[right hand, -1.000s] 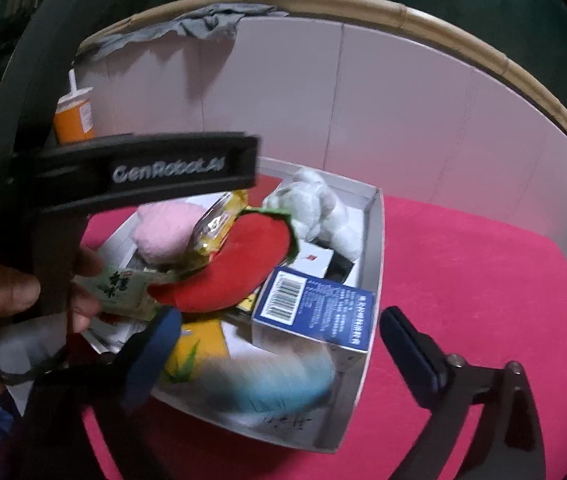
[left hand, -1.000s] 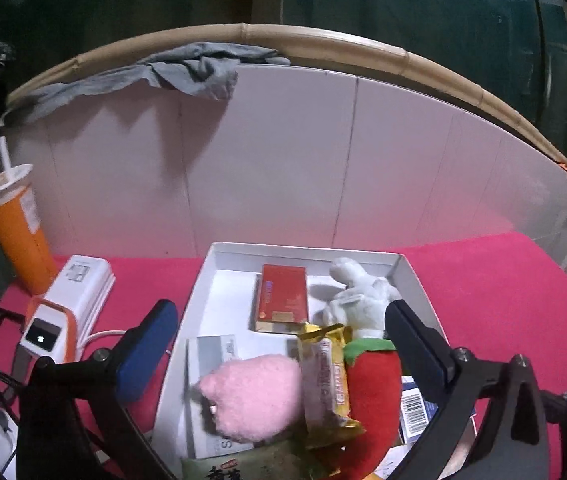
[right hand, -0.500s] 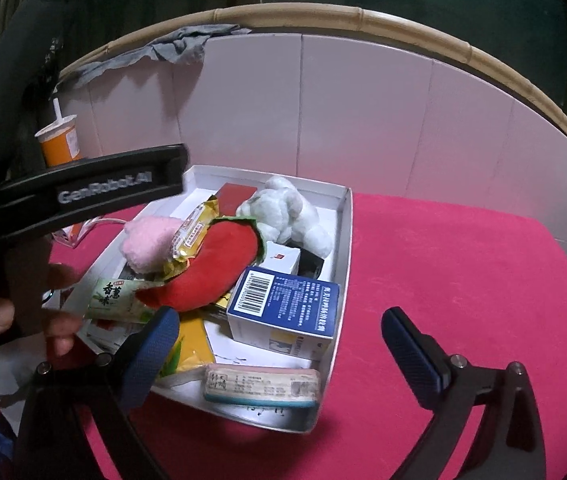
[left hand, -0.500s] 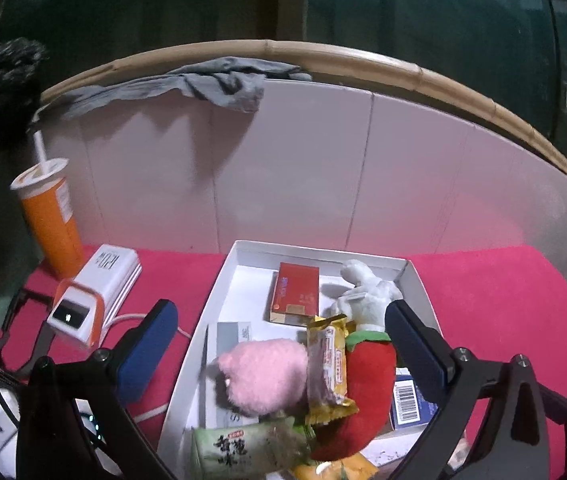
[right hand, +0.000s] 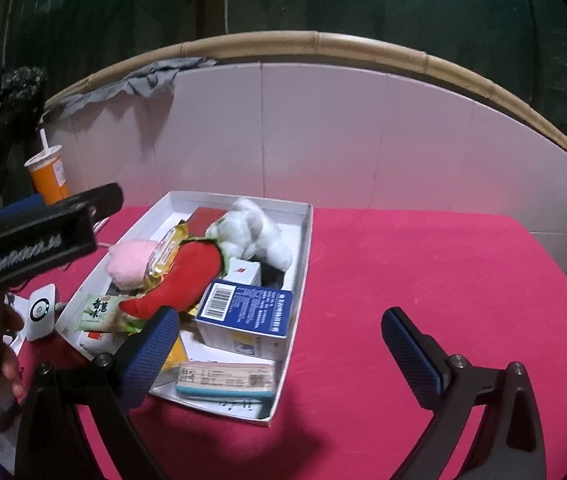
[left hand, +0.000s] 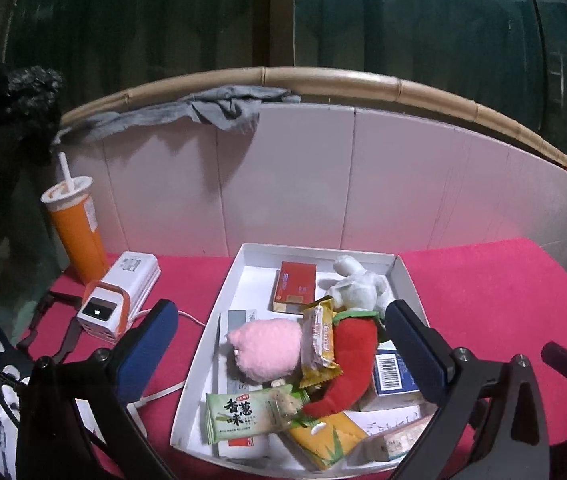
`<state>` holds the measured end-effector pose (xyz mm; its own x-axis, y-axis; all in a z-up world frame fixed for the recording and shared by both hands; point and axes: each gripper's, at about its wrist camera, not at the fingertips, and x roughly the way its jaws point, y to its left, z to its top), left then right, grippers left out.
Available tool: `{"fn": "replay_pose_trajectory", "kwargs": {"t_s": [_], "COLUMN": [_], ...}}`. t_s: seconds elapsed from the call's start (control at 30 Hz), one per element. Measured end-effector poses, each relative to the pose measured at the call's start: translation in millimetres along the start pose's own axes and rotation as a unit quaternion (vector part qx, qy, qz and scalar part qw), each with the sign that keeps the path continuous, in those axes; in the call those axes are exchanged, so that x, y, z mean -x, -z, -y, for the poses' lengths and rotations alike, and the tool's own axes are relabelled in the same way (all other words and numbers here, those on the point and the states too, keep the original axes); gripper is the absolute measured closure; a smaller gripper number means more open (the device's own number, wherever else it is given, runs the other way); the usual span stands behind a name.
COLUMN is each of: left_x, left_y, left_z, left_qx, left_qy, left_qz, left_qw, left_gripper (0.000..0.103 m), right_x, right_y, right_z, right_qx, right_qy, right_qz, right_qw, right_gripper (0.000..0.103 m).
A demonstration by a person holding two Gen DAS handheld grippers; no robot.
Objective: Organize objects
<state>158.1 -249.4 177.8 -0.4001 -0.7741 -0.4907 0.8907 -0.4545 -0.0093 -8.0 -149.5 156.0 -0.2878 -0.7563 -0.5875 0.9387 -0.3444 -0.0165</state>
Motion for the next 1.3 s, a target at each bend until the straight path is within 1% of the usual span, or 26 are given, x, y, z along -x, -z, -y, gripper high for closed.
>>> {"fn": "replay_pose_trajectory", "kwargs": {"t_s": [0.17, 0.3, 0.33, 0.4, 0.53, 0.63, 0.77, 0.83, 0.93, 1.03, 1.17, 1.3], "left_x": [16.7, 32.3, 34.3, 36.4, 40.1, 39.6, 42.5, 44.9, 47.9, 50.7, 50.9, 48.2], "left_y": [1.1, 5.0, 6.2, 9.8, 18.9, 26.9, 35.1, 37.5, 39.4, 44.2, 54.1, 61.3], "left_z": [10.5, 19.6, 23.0, 31.0, 48.7, 61.6, 78.4, 86.7, 99.8, 119.7, 146.1, 161.9], "left_qx": [-0.017, -0.015, -0.017, -0.024, -0.039, -0.047, -0.061, -0.058, -0.057, -0.078, -0.114, -0.114], "left_qy": [-0.001, -0.016, -0.013, 0.01, 0.019, 0.036, 0.033, 0.037, 0.05, 0.06, 0.068, 0.091], "left_qz": [0.022, 0.039, 0.037, 0.024, 0.01, -0.005, 0.0, 0.002, 0.005, 0.006, 0.0, -0.022], "left_qw": [0.9996, 0.999, 0.9991, 0.9994, 0.999, 0.9983, 0.9976, 0.9976, 0.9971, 0.9951, 0.9911, 0.9891], "left_gripper": [0.0, 0.0, 0.0, 0.0, 0.0, 0.0, 0.0, 0.0, 0.0, 0.0, 0.0, 0.0], "right_x": [9.7, 17.6, 19.5, 23.9, 29.8, 35.6, 46.1, 55.3, 69.8, 81.9, 93.6, 100.7], "right_y": [1.7, 4.5, 5.0, 6.7, 10.8, 16.3, 24.5, 28.4, 33.0, 38.2, 48.2, 57.0], "right_z": [12.0, 24.4, 27.6, 35.2, 52.5, 66.3, 86.2, 96.5, 111.4, 126.0, 146.7, 162.2], "right_qx": [-0.007, -0.01, -0.011, -0.015, -0.029, -0.038, -0.054, -0.062, -0.069, -0.076, -0.091, -0.099], "right_qy": [0.01, 0.022, 0.025, 0.033, 0.042, 0.051, 0.061, 0.065, 0.082, 0.099, 0.119, 0.136], "right_qz": [0.008, 0.018, 0.02, 0.026, 0.028, 0.03, 0.029, 0.036, 0.05, 0.061, 0.064, 0.064], "right_qw": [1.0, 1.0, 0.999, 0.999, 0.998, 0.998, 0.996, 0.995, 0.993, 0.99, 0.987, 0.984], "right_gripper": [0.0, 0.0, 0.0, 0.0, 0.0, 0.0, 0.0, 0.0, 0.0, 0.0, 0.0, 0.0]}}
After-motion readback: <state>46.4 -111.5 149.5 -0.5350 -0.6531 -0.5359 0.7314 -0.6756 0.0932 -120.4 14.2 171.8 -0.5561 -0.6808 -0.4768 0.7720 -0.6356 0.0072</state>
